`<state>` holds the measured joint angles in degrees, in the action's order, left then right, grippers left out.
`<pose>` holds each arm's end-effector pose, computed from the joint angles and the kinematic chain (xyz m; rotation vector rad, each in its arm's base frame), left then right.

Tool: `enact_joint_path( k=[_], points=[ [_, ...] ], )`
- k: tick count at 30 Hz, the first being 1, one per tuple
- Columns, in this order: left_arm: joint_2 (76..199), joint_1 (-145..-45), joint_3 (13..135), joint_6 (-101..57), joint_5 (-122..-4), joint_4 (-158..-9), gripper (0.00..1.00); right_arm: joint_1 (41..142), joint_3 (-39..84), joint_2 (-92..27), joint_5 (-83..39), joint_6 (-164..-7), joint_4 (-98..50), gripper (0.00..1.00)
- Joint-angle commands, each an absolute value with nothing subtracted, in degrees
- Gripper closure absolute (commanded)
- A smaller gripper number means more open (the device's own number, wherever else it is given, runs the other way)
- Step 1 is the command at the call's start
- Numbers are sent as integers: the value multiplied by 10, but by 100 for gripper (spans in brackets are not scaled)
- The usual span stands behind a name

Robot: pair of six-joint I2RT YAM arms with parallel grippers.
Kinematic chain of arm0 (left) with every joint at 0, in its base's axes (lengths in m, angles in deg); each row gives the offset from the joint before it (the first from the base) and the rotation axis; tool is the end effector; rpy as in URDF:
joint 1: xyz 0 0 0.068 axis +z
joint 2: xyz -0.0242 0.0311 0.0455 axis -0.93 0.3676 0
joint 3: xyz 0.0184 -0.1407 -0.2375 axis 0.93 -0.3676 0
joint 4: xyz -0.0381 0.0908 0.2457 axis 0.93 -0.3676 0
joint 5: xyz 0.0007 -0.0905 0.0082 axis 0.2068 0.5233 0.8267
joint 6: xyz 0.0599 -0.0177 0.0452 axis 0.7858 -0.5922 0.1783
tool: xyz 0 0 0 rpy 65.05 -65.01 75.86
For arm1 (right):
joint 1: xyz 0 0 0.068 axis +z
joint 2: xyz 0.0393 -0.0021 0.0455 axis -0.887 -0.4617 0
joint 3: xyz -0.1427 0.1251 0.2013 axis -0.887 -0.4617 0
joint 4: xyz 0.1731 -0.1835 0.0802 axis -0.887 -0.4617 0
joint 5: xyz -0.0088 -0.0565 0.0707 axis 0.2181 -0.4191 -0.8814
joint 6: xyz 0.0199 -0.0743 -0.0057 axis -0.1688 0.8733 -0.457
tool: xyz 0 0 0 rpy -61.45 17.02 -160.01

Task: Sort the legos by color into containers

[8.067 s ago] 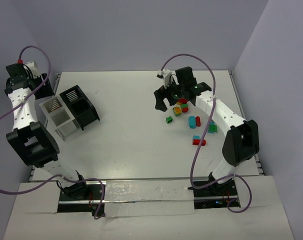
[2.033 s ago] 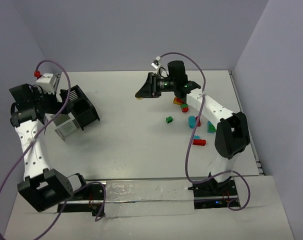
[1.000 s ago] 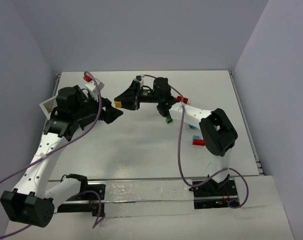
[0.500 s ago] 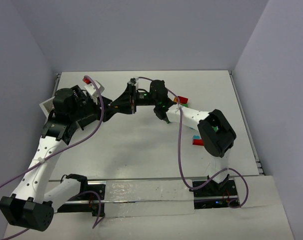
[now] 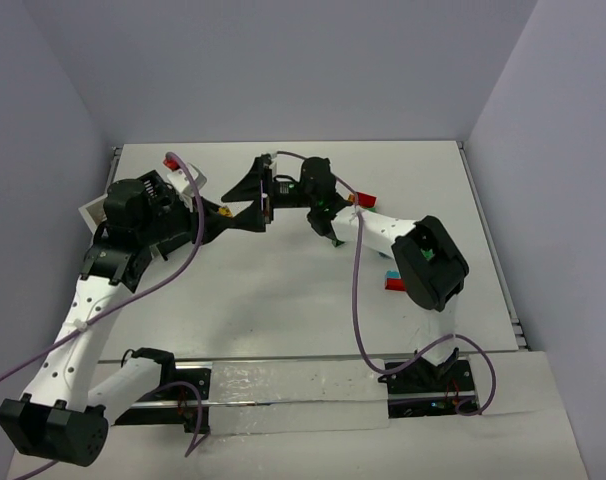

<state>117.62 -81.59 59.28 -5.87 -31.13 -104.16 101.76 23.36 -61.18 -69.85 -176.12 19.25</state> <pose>0.2162 -0.0942 0.3668 0.7535 1.6995 -0.7633 0.3236 0.3340 0.2987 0.0928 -2.0727 -2.2815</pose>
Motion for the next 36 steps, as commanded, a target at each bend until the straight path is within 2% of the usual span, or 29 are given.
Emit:
enact_joint_path(
  k=[1,5,7,12,17,25,31,36],
  points=[
    [1143,-779,586,-84,-327,-1075,100,968,272,-613,-711,-1750,230,4],
    [1131,-733,585,-93,-325,-1107,100,921,266,-606,-716,-1727,230,0],
    [1142,-660,608,-94,-339,-1138,100,892,259,-595,-721,-1679,191,0],
    [1200,-516,663,-75,-407,-1196,100,853,269,-571,-710,-1487,-2,0],
    [1298,-402,722,-61,-469,-1203,100,849,336,-563,-657,-1244,-285,0],
    [1398,-381,773,-30,-516,-1180,100,850,392,-539,-535,-1038,-459,0],
    [1443,-379,776,-12,-527,-1141,99,853,402,-516,-432,-934,-527,0],
    [1489,-379,800,-14,-522,-1137,95,854,396,-503,-381,-875,-557,0]
  ],
)
